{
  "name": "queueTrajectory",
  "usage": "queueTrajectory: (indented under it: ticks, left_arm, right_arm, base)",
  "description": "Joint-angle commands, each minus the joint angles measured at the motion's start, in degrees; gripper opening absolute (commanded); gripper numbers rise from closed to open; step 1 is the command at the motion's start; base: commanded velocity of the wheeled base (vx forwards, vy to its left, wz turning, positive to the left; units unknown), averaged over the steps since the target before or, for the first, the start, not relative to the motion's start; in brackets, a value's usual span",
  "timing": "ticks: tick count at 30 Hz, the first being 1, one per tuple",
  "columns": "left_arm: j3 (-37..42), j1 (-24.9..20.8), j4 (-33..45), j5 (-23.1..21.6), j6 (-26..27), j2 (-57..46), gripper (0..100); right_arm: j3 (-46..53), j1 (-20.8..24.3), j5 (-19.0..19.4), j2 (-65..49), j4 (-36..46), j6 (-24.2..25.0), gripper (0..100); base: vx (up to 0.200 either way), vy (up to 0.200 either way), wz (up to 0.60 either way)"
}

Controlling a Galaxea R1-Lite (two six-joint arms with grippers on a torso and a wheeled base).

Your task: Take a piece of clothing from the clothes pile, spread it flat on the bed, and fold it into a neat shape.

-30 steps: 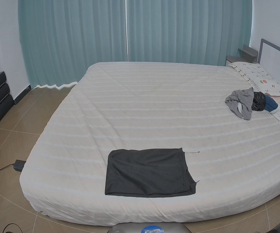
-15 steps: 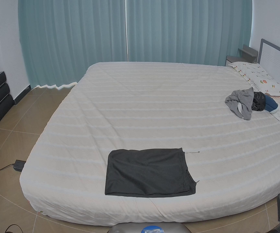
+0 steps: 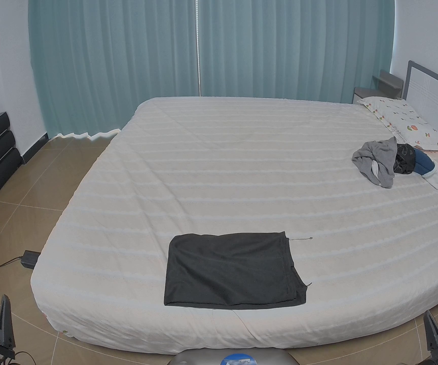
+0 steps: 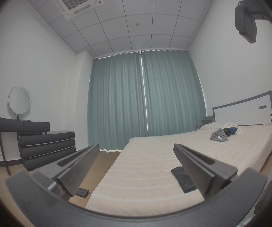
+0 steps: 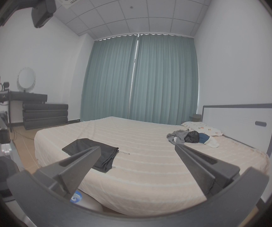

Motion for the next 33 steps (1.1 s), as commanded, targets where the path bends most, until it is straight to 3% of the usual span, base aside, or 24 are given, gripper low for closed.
queueTrajectory:
  ticks: [1,9,14,24,33]
  left_arm:
    - [1.01,0.0,1.61,-0.14,0.83,-0.42,100]
    - [0.92,-0.09,10.22,-0.14,-0.22,-0.33,100]
    - [0.92,-0.09,10.05,0.12,-1.28,-0.42,100]
    - [0.84,-0.09,10.31,0.03,-5.23,-0.42,100]
    - [0.75,-0.09,10.49,-0.14,-5.23,-0.42,100]
  right_arm:
    - [1.01,0.01,0.16,-0.59,0.12,2.59,100]
    - [1.01,0.01,-1.59,-0.59,0.03,3.21,100]
    - [-0.22,-0.17,-8.27,-0.51,7.77,3.47,100]
    - [0.66,-0.17,-7.92,-0.51,5.04,3.65,100]
    - [0.66,-0.26,-8.01,-0.51,4.96,3.74,100]
  base:
    - [0.0,0.0,0.0]
    - [0.0,0.0,0.0]
    - [0.0,0.0,0.0]
    - [0.0,0.0,0.0]
    - [0.0,0.0,0.0]
